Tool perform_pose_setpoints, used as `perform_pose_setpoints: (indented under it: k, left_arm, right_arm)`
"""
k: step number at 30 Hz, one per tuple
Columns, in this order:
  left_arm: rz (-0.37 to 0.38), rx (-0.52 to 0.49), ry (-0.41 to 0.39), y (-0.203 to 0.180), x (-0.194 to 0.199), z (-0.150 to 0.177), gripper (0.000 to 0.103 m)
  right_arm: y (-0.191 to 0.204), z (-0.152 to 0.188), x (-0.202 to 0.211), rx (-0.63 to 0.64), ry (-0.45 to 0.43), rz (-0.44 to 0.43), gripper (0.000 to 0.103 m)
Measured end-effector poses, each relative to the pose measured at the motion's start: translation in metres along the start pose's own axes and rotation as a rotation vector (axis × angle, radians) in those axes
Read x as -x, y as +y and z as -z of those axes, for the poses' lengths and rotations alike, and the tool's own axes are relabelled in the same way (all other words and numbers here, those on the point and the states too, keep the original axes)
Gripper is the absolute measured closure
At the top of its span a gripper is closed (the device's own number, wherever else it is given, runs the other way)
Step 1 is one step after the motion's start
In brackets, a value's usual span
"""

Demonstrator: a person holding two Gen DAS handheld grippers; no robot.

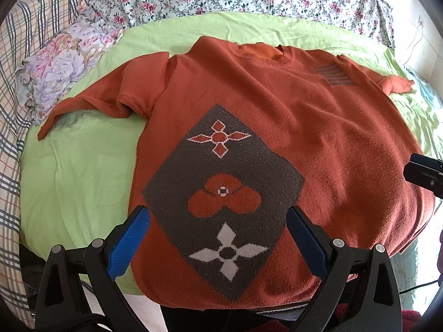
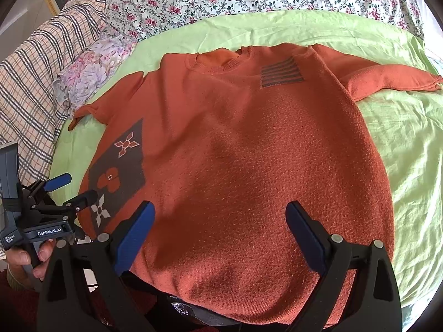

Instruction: Fold small clothes

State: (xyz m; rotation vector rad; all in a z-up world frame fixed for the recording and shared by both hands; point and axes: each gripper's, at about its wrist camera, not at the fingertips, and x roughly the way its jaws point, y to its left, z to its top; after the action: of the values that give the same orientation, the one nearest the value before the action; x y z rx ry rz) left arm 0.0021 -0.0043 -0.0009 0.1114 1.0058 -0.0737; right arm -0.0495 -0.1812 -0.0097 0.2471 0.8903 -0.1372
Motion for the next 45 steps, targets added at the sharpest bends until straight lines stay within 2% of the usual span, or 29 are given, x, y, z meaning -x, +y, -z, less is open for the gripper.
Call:
perform_pose_setpoints:
  k: [3,7,20,24,27,32,39,42,45]
  left_arm:
    - [-0.003,-0.005,0.009,0.000,-0.003,-0.004,0.004]
    - [0.016,0.002,0.074,0.001,-0.007,-0.008,0.004]
    - [0.015,0.015,0.066,0.004,-0.019,-0.019,0.004]
    - [0.003,0.011,0.063,0.002,-0.023,-0.027,0.004]
    - [-0.012,0.002,0.057,0.001,-0.027,-0.035,0.004]
    - [-0.015,0.009,0.056,-0.001,-0.032,-0.048,0.004]
    - [0.000,0.010,0.075,-0.009,-0.048,-0.064,0.004]
    - [0.005,0.009,0.089,-0.014,-0.056,-0.070,0.004]
    - [0.019,0.010,0.102,-0.019,-0.066,-0.076,0.004]
  right_arm:
    - [-0.002,0.000,-0.001,-0.009,-0.019,-0.014,0.008]
    - [-0.008,-0.001,-0.003,-0.015,-0.029,-0.020,0.008]
    - [-0.028,-0.007,-0.002,-0.088,-0.064,-0.066,0.008]
    - [-0.041,-0.012,-0.001,-0.128,-0.039,-0.057,0.008]
    - [-0.057,-0.016,0.004,-0.144,-0.072,-0.036,0.008]
    - [-0.106,-0.027,0.016,-0.211,-0.121,0.018,0.008]
    - [-0.206,-0.063,0.040,-0.347,-0.205,0.135,0.009]
    - [-0.262,-0.086,0.047,-0.427,-0.259,0.198,0.018]
    - [-0.322,-0.107,0.053,-0.531,-0.316,0.240,0.034]
